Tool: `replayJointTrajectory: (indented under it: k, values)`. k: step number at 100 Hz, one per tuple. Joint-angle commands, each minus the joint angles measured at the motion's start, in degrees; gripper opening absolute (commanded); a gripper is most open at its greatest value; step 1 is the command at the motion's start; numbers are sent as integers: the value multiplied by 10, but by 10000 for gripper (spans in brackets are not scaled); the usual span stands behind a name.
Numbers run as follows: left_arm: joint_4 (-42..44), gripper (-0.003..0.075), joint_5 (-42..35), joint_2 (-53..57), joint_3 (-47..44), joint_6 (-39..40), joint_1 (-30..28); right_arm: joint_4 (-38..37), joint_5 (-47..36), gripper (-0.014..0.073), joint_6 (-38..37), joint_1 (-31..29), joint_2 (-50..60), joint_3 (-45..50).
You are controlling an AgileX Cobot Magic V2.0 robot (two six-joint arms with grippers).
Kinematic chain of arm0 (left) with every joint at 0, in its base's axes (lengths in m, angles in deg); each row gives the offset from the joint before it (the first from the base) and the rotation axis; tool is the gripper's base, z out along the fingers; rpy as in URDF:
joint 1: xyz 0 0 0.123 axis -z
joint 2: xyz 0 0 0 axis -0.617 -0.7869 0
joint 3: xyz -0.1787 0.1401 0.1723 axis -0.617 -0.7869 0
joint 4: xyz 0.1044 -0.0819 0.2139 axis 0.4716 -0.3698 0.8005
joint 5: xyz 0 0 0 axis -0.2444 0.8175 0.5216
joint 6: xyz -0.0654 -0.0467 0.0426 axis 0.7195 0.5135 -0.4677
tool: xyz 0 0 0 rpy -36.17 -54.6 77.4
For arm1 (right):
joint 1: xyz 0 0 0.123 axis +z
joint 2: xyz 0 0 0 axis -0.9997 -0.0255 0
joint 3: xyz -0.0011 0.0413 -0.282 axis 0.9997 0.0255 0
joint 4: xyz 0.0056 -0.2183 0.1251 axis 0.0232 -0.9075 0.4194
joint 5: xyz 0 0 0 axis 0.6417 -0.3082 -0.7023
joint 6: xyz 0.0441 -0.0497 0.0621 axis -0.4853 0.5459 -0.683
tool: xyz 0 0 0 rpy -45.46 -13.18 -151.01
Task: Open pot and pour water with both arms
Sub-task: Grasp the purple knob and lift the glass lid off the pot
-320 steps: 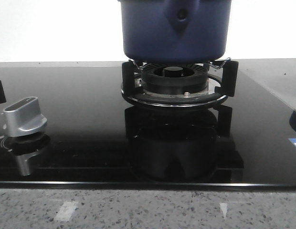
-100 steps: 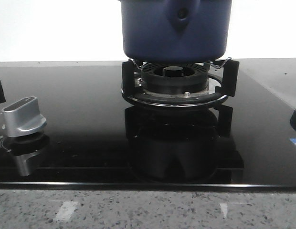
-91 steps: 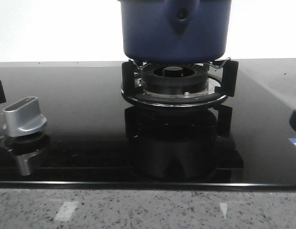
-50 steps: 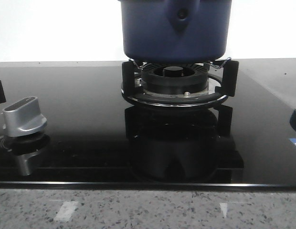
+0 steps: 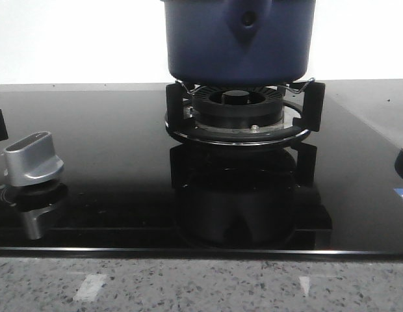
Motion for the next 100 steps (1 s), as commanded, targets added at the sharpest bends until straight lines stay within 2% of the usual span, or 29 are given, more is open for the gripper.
replayJointTrajectory:
  k: [1, 4, 9, 24, 42, 57, 73, 84, 100]
  values:
    - [-55, 373, 28, -40, 38, -30, 13, 9, -34, 475, 9, 0, -11, -18]
    - [-57, 373, 29, -54, 48, -35, 18, 9, -36, 528, 9, 0, -11, -18]
    - [-58, 373, 29, -81, 69, -53, 32, 9, -42, 556, 9, 0, -11, -18]
    - [-60, 373, 12, -165, 134, -95, 78, 9, -54, 528, 9, 0, -11, -18]
    - [-61, 382, 4, -279, 223, -111, 119, 9, -54, 519, 9, 0, -11, -18]
    - [-62, 449, 5, -369, 308, -119, 130, 9, -53, 519, 9, 0, -11, -18]
    - [-62, 454, 13, -440, 380, -119, 138, 9, -52, 519, 9, 0, -11, -18]
    - [-62, 458, 16, -467, 409, -119, 146, 9, -52, 519, 9, 0, -11, -18]
    - [-60, 530, 21, -490, 432, -119, 161, 9, -48, 519, 9, 0, -11, -18]
